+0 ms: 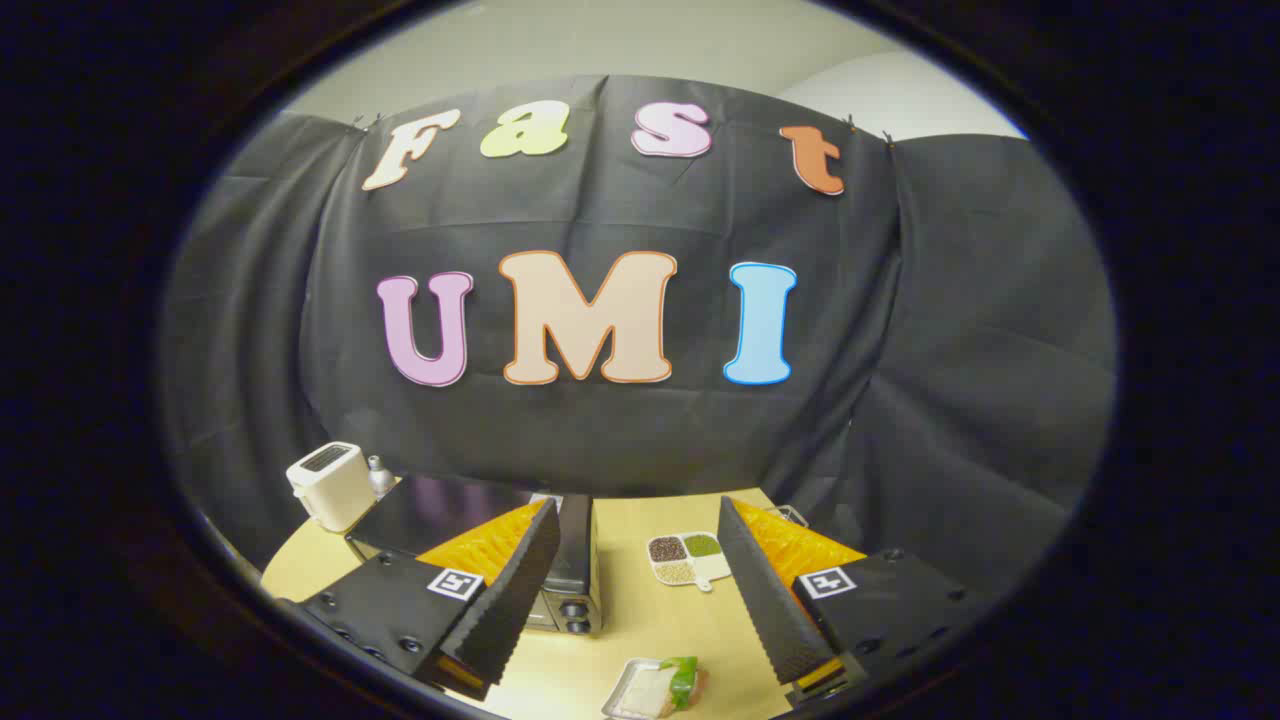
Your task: Open the toaster oven, put the food inside, and close the toaster oven door.
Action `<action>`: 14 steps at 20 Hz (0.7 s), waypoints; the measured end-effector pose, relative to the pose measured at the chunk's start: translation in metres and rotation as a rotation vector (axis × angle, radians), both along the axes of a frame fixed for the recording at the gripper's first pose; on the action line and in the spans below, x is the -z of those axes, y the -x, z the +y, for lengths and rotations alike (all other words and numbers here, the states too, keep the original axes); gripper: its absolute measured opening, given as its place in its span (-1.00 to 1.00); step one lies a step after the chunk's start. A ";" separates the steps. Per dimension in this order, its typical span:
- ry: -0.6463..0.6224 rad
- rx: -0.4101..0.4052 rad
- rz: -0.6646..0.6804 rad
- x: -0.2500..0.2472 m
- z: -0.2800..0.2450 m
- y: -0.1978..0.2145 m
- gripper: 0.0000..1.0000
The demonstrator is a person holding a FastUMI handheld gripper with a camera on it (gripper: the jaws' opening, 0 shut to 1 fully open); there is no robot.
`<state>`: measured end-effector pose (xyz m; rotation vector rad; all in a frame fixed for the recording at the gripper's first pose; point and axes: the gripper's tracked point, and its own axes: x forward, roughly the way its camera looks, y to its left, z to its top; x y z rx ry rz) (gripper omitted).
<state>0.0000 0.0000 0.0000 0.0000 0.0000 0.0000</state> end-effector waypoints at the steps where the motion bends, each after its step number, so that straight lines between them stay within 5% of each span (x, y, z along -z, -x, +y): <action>1: -0.001 -0.003 0.004 0.000 0.001 0.001 0.97; 14: 0.003 -0.010 0.027 0.011 0.035 0.007 0.97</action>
